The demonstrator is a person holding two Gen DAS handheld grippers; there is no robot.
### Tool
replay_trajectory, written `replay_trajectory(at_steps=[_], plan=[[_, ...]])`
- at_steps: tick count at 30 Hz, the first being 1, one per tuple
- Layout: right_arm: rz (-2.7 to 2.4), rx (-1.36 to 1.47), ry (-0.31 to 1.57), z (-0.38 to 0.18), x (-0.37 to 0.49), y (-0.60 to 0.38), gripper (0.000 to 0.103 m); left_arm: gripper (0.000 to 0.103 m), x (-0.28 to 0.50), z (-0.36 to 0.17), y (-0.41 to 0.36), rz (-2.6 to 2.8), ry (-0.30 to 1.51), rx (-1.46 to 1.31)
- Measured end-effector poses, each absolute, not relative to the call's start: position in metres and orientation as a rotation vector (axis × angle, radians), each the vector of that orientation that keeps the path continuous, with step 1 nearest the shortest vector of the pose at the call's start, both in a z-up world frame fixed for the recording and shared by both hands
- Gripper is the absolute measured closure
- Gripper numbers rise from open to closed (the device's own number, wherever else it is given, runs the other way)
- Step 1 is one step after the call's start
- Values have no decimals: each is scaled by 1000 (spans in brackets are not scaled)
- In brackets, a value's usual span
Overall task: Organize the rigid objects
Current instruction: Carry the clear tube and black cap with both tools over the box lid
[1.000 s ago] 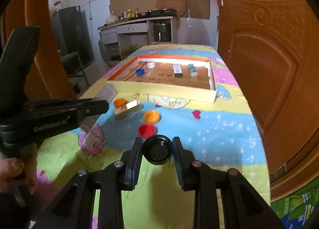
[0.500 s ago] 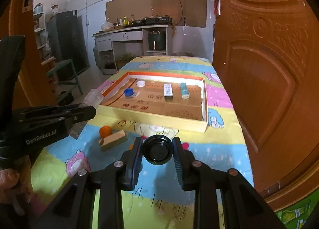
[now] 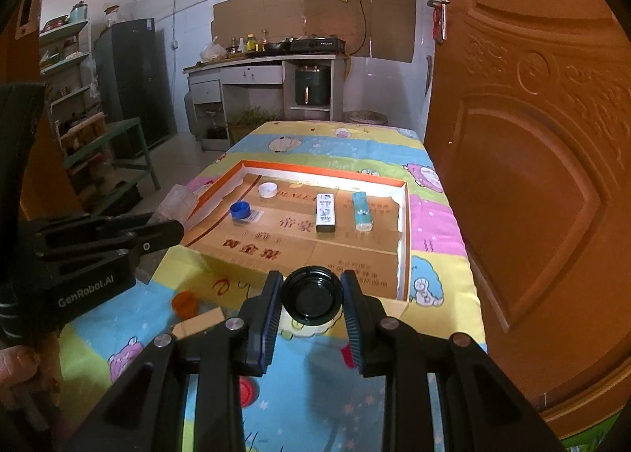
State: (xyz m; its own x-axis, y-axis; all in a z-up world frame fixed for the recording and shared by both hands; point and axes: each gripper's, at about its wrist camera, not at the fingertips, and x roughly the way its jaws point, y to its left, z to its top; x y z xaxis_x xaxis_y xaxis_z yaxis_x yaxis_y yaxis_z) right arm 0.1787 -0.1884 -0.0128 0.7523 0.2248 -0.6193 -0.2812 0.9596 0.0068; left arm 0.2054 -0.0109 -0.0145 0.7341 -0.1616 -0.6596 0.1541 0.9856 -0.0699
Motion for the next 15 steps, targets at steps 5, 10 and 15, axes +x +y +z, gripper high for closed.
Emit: replay_trajectory(at_steps=[5,10,15], plan=[[280,-93,658,-9,192,-187,73,82,222,-15,-15,-175,728,1],[279,-89,658,-5,207,-189,73,82,234,-17,-18,-176,734,10],[275,-88,663,-5,221,-190,73,83,247,-20,-20,-179,742,16]])
